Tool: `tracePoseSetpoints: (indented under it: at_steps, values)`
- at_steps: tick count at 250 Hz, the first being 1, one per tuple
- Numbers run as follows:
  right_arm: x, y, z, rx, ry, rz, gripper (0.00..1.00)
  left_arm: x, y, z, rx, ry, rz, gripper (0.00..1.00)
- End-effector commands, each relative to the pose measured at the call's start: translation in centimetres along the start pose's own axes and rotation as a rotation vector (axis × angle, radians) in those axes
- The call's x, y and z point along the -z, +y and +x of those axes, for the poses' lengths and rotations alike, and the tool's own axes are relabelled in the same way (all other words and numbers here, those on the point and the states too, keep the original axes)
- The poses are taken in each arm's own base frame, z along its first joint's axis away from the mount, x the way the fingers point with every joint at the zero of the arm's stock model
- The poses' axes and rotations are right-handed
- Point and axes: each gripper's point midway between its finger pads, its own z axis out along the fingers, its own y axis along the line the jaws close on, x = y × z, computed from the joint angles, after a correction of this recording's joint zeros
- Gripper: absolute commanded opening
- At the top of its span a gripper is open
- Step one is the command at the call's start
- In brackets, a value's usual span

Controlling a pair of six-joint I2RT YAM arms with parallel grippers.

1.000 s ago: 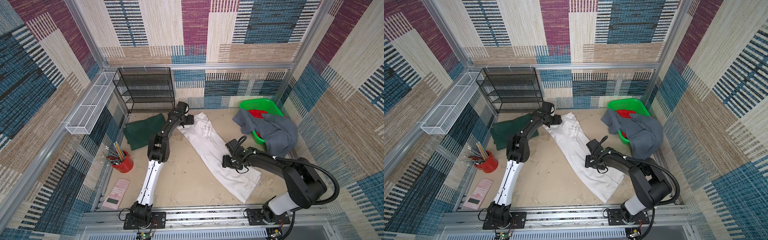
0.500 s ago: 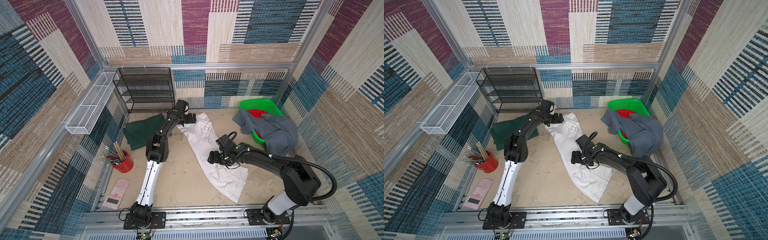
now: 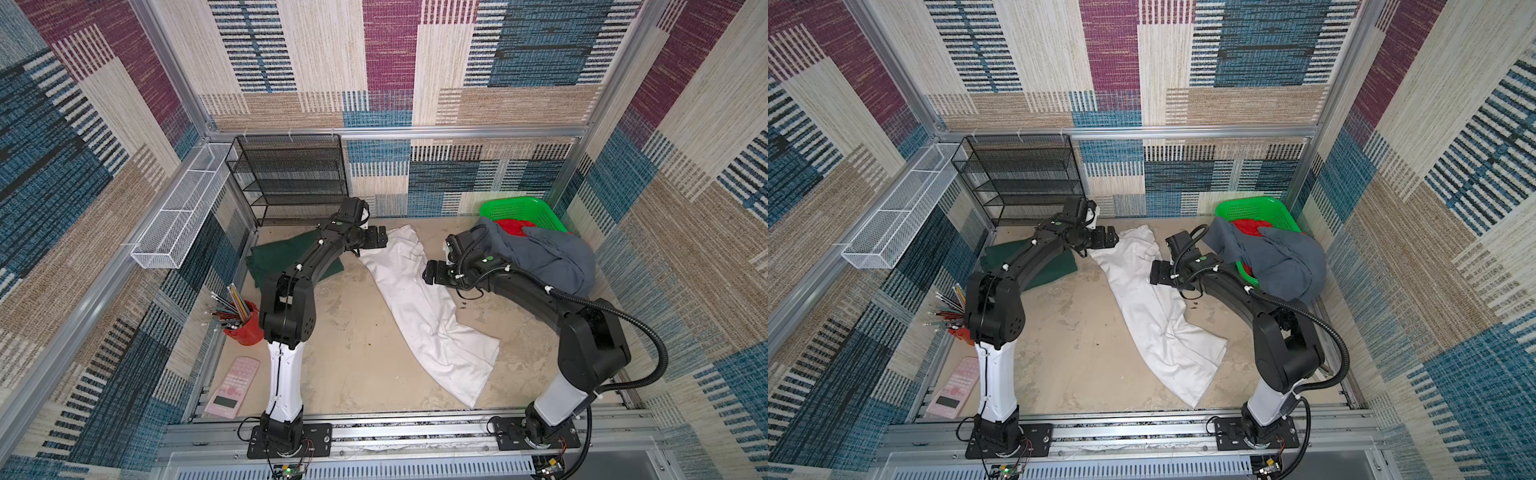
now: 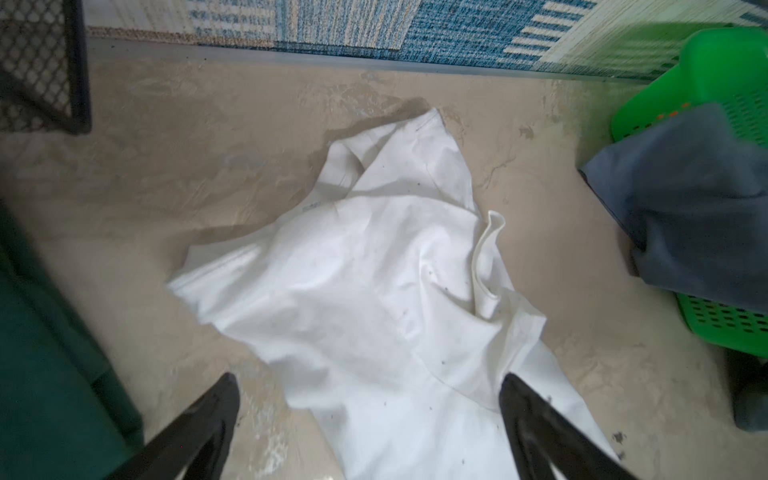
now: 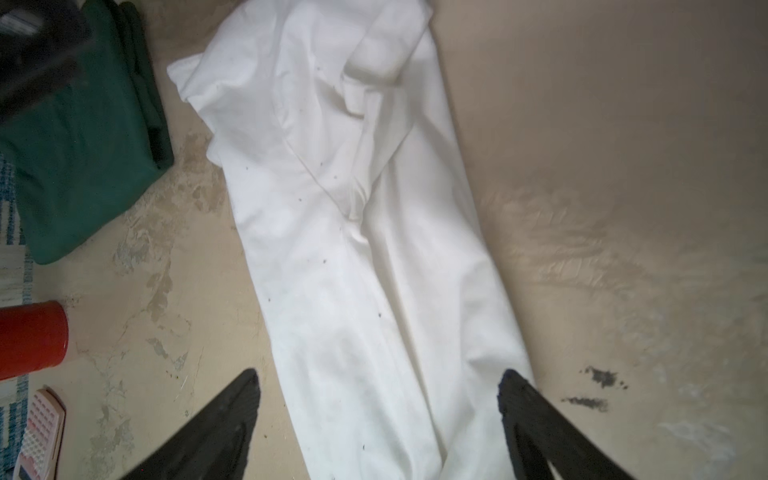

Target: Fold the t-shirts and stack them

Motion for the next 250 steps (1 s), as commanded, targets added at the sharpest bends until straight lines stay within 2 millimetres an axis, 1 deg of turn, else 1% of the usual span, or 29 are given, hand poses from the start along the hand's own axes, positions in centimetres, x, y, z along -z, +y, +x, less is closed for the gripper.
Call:
tracePoseSetpoints:
  at_steps: [1,10,30,36,38,42,54,81,97,105,128,154,186,202,219,244,250]
  values:
    - [-1.6,0.3,-2.8,0.092,-0.030,-0.021,0.89,3.4,-0.3,-1.1,0.052,-0.143,0.016,0.98]
    - [-2.7,0.0,-3.6,0.101,-0.031,-0.008,0.88,4.5,-0.2,-0.5,0.065,-0.159,0.018,0.98]
    - [-5.2,0.1,-5.2,0.138,-0.034,0.003,0.86,6.8,-0.2,1.0,0.095,-0.190,0.033,0.98]
    - [-6.1,0.1,-5.4,0.144,-0.028,0.010,0.86,7.4,-0.3,1.5,0.100,-0.198,0.043,0.98]
    - [-6.5,-0.1,-5.2,0.147,-0.019,0.014,0.86,7.6,-0.3,1.7,0.103,-0.199,0.046,0.98]
    - [-6.8,0.1,-5.8,0.149,-0.024,0.012,0.85,7.9,-0.3,2.0,0.106,-0.200,0.049,0.98]
    - [-8.2,0.3,-6.5,0.160,-0.014,0.011,0.84,9.0,-0.3,3.2,0.110,-0.198,0.057,0.98]
    - [-10.7,-0.4,-8.3,0.172,-0.023,0.067,0.84,10.7,-0.1,5.7,0.115,-0.182,0.057,0.98]
    - [-11.9,-1.0,-9.1,0.176,-0.026,0.112,0.83,11.1,0.1,7.3,0.119,-0.166,0.058,0.98]
    - [-12.3,-1.1,-9.6,0.179,-0.033,0.126,0.83,11.4,0.2,7.8,0.122,-0.164,0.058,0.98]
    - [-14.0,-1.7,-10.0,0.179,-0.019,0.160,0.82,11.9,0.6,9.2,0.131,-0.153,0.046,0.98]
    - [-15.8,-2.4,-10.0,0.180,0.001,0.192,0.81,12.4,0.9,10.1,0.124,-0.143,0.037,0.98]
    - [-17.1,-3.5,-10.7,0.192,-0.002,0.254,0.79,12.8,1.3,10.6,0.115,-0.137,0.015,0.98]
    - [-17.5,-3.6,-11.0,0.190,-0.008,0.254,0.74,12.8,1.2,10.5,0.113,-0.139,0.018,0.98]
    - [-18.0,-3.2,-11.1,0.189,-0.011,0.221,0.66,12.7,1.1,10.5,0.108,-0.129,0.024,0.98]
    - [-18.7,-3.0,-11.0,0.179,-0.009,0.183,0.50,12.7,1.0,10.8,0.108,-0.100,0.021,0.98]
    - [-18.9,-3.0,-11.0,0.176,-0.007,0.176,0.44,12.7,1.0,10.9,0.109,-0.096,0.020,0.98]
